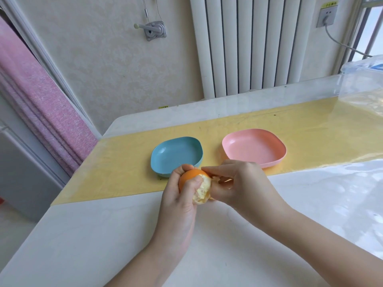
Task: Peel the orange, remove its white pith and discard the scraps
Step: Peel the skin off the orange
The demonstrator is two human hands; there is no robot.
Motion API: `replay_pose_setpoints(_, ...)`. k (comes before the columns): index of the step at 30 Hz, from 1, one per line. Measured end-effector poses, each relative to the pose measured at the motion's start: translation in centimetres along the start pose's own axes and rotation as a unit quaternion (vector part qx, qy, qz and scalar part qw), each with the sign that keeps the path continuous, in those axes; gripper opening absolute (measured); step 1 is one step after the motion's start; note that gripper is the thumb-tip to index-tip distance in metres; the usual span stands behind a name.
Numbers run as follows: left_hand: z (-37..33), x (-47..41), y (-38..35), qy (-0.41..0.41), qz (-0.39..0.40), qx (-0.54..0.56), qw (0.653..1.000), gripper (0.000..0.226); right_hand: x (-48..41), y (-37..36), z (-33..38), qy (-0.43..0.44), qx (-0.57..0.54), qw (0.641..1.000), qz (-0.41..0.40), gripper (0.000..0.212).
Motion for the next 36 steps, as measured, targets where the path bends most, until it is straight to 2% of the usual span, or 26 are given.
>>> replay_pose_setpoints(3,0.2,0.1,0.0,-0.009,-0.001,-0.02,1.0,0.02,0.1,-0.2,-0.1,0.008,0.055,0.998,-0.001,0.008)
replay_pose_setpoints(7,0.0,0.2,-0.3,-0.009,0.015,-0.005,1.0,0.02,0.2,0.4,0.4,-0.011,0.025,0.999,-0.029,0.006)
replay_pose_setpoints(11,0.1,-0.3,-0.4,0.017,0.024,0.023,0.999,0.019,0.1,1.1,0.2,-0.072,-0.059,0.994,-0.053,0.029)
replay_pose_setpoints(16,0.5,-0.6,-0.3,0.084,-0.014,0.129,0.988,0.013,0.2,1.1,-0.5,-0.149,-0.154,0.975,-0.056,0.029)
replay_pose_setpoints(19,0.5,-0.7,-0.8,0.123,-0.008,0.195,0.973,0.021,0.1,0.8,-1.1,-0.204,-0.245,0.946,-0.049,0.03)
replay_pose_setpoints(24,0.7,-0.8,-0.6,0.181,-0.012,0.231,0.956,0.025,0.1,-0.4,-2.0,-0.297,-0.438,0.849,-0.01,0.029)
replay_pose_setpoints(25,0.8,-0.9,-0.5,0.196,-0.013,0.237,0.951,0.027,0.0,-0.4,-2.3,-0.299,-0.45,0.842,-0.003,0.031)
replay_pose_setpoints(27,0.6,-1.1,-0.1,0.21,-0.02,0.241,0.947,0.029,-0.3,0.0,-2.8,-0.284,-0.394,0.874,0.018,0.032)
replay_pose_setpoints(29,0.4,-1.5,0.4,0.2,-0.035,0.218,0.955,0.026,-0.5,0.4,-3.0,-0.251,-0.285,0.925,0.033,0.032)
replay_pose_setpoints(32,0.4,-2.0,0.9,0.184,-0.051,0.18,0.965,0.02,-0.7,0.5,-2.9,-0.179,-0.119,0.975,0.054,0.029)
replay_pose_setpoints(34,0.3,-2.1,1.0,0.185,-0.043,0.163,0.968,0.02,-0.6,0.0,-2.8,-0.122,-0.009,0.989,0.081,0.021)
replay_pose_setpoints(36,0.1,-2.1,1.0,0.182,-0.022,0.145,0.972,0.026,-0.5,-0.1,-2.7,-0.077,0.03,0.994,0.07,0.014)
Point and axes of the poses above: each hand's wrist, its own x-axis away from the middle knuckle, its own y-axis out of the back of the hand, z = x × y, the point moved 6 cm from there along -x, towards the middle knuckle, and after that the axes turned 3 degrees about -z, right-handed, at the moved point
